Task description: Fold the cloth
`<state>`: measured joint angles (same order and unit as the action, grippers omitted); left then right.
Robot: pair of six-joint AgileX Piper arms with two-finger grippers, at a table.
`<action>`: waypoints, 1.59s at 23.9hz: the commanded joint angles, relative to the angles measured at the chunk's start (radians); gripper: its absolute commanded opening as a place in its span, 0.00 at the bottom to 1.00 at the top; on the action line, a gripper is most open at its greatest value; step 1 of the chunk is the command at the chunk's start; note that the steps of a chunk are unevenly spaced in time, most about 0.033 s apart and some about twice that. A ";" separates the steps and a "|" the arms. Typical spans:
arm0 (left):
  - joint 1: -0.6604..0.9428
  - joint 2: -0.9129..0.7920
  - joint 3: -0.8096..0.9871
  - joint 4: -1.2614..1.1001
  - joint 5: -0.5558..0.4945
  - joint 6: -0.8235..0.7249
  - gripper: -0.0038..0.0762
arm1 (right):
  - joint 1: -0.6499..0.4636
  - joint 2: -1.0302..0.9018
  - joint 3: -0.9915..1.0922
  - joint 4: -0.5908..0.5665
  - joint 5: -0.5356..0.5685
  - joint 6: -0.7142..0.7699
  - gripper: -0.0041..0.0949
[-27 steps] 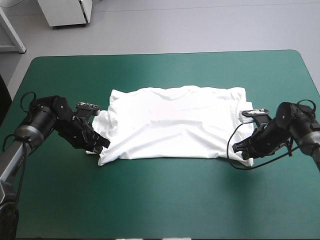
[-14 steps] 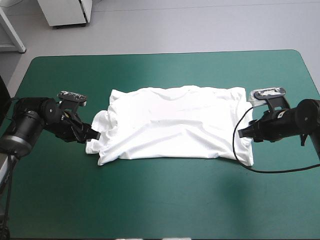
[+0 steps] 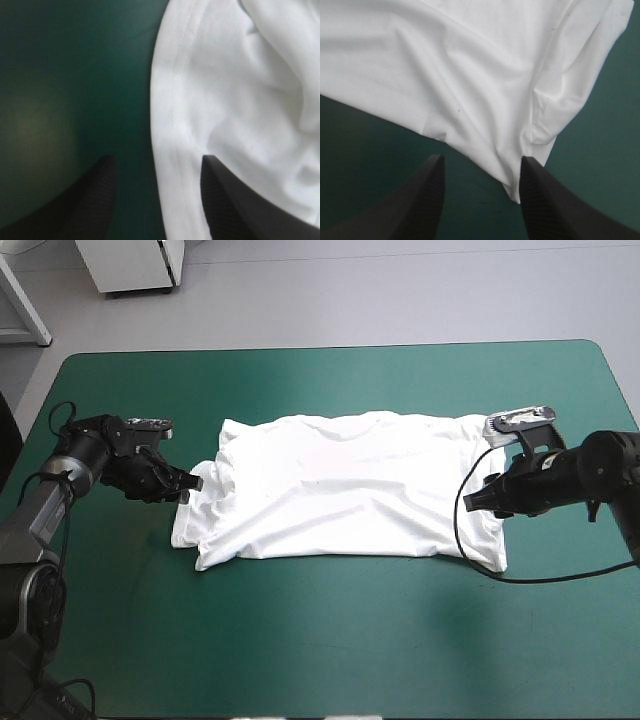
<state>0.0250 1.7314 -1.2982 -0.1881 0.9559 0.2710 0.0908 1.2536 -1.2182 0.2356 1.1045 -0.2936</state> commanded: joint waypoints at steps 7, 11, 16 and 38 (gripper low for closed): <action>-0.003 0.099 -0.094 -0.103 0.038 0.028 0.53 | 0.029 -0.004 -0.033 -0.004 -0.037 -0.001 0.49; -0.003 0.118 -0.094 -0.133 0.066 0.031 0.32 | 0.029 -0.006 -0.033 -0.004 -0.031 -0.001 0.49; -0.003 0.123 -0.094 -0.143 0.071 0.044 0.02 | 0.029 -0.008 -0.062 0.003 -0.011 -0.001 0.49; -0.304 0.091 -0.373 -0.209 0.225 -0.034 0.02 | 0.029 -0.008 -0.089 0.004 0.027 0.007 0.49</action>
<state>-0.2358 1.8277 -1.6403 -0.3637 1.2037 0.2536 0.1185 1.2703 -1.2777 0.2272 1.1548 -0.2863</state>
